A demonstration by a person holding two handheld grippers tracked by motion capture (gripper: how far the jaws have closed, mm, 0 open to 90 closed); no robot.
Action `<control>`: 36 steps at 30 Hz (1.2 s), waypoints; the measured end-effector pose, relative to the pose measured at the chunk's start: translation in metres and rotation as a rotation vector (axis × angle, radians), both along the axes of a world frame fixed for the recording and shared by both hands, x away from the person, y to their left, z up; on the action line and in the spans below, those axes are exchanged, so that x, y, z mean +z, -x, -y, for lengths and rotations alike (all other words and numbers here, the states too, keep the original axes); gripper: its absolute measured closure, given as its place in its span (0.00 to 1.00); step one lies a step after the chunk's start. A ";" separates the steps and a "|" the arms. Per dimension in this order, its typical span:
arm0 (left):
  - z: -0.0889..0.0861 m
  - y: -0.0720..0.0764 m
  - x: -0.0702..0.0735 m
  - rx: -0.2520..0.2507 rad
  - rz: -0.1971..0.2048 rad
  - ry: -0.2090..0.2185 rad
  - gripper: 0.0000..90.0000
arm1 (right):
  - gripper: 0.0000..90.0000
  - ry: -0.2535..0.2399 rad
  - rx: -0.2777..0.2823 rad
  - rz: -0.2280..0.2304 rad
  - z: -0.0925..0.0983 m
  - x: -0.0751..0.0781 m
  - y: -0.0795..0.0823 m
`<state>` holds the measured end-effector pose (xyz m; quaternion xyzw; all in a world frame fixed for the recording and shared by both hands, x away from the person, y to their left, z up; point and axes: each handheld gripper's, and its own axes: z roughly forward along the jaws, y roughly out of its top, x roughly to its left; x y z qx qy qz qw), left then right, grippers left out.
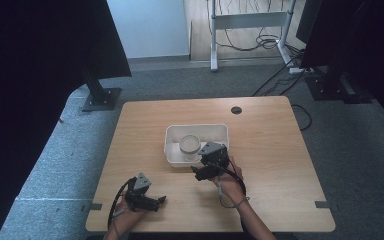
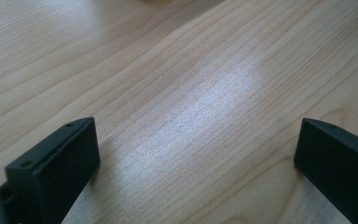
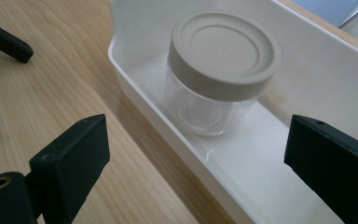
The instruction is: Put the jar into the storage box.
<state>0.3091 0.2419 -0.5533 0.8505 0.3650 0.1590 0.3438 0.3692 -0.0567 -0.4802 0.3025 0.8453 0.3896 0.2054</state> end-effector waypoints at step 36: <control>-0.001 0.000 0.000 -0.002 -0.001 -0.007 0.00 | 0.02 -0.042 -0.001 0.009 0.071 -0.006 0.035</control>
